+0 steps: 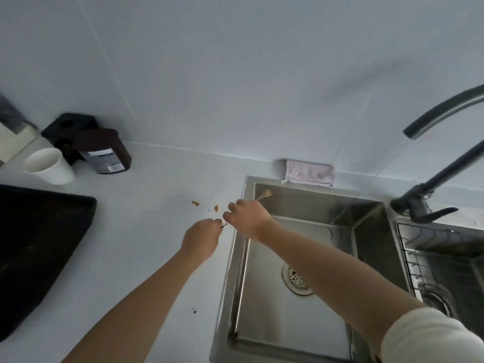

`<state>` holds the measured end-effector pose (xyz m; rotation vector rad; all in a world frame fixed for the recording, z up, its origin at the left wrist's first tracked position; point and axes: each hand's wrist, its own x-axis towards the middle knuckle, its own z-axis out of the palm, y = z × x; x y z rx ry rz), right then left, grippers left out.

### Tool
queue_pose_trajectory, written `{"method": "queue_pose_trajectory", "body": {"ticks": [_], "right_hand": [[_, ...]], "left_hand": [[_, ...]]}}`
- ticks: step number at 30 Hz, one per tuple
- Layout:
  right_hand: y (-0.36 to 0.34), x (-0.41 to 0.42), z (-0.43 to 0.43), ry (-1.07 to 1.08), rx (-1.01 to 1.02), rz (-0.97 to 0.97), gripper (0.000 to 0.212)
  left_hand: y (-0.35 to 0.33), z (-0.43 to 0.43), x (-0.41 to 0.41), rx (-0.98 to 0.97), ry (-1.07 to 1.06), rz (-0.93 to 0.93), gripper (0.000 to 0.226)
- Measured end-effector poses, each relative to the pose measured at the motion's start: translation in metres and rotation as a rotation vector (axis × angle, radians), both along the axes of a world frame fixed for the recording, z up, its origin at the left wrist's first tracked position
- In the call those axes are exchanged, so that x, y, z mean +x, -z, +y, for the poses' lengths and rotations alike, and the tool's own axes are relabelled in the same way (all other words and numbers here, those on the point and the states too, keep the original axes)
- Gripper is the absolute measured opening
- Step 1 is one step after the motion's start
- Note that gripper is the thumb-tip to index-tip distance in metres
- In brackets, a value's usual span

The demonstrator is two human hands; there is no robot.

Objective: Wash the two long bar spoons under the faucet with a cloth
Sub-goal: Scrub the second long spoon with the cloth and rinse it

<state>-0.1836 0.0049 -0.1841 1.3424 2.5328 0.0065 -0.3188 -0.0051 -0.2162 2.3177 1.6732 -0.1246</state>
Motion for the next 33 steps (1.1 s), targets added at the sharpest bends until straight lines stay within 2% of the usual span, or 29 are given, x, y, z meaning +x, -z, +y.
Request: {"method": "queue_pose_trajectory", "body": {"ticks": [6,9,11,13,16,17,19,21,23,25,26,28,33], "right_hand": [[-0.022,0.074,-0.027,0.219,0.037,-0.007,0.036],[-0.025,0.110,-0.040,0.320,0.088,0.068,0.031],[-0.028,0.128,-0.048,0.331,0.209,0.154,0.025],[-0.025,0.144,-0.055,0.326,0.284,0.154,0.031],[-0.019,0.167,-0.065,0.298,0.372,0.300,0.016],[-0.018,0.173,-0.068,0.330,0.394,0.394,0.017],[-0.022,0.186,-0.074,0.585,0.384,0.626,0.016],[-0.029,0.201,-0.080,0.943,0.193,0.890,0.015],[-0.031,0.217,-0.079,1.228,0.053,1.273,0.026],[-0.034,0.231,-0.073,1.413,-0.115,1.725,0.031],[-0.035,0.236,-0.070,1.457,-0.220,1.906,0.026],[-0.034,0.240,-0.062,1.488,-0.352,2.124,0.022],[-0.033,0.243,-0.042,1.418,-0.346,2.304,0.033]], "left_hand": [[-0.021,0.001,0.075,0.015,0.135,-0.177,0.026],[-0.025,-0.003,0.111,0.005,0.155,-0.249,0.023],[-0.027,-0.008,0.132,-0.012,0.150,-0.305,0.021],[-0.028,-0.015,0.148,-0.031,0.140,-0.353,0.020],[-0.027,-0.020,0.163,-0.045,0.131,-0.398,0.019],[-0.027,-0.020,0.165,-0.039,0.134,-0.405,0.019],[-0.031,-0.015,0.166,-0.011,0.149,-0.379,0.021],[-0.039,-0.007,0.164,0.039,0.176,-0.309,0.025],[-0.049,0.004,0.161,0.099,0.207,-0.238,0.027],[-0.058,0.015,0.160,0.149,0.233,-0.175,0.028],[-0.062,0.020,0.161,0.175,0.252,-0.140,0.028],[-0.069,0.028,0.165,0.224,0.305,-0.048,0.027],[-0.081,0.048,0.181,0.267,0.391,0.107,0.019]]}}
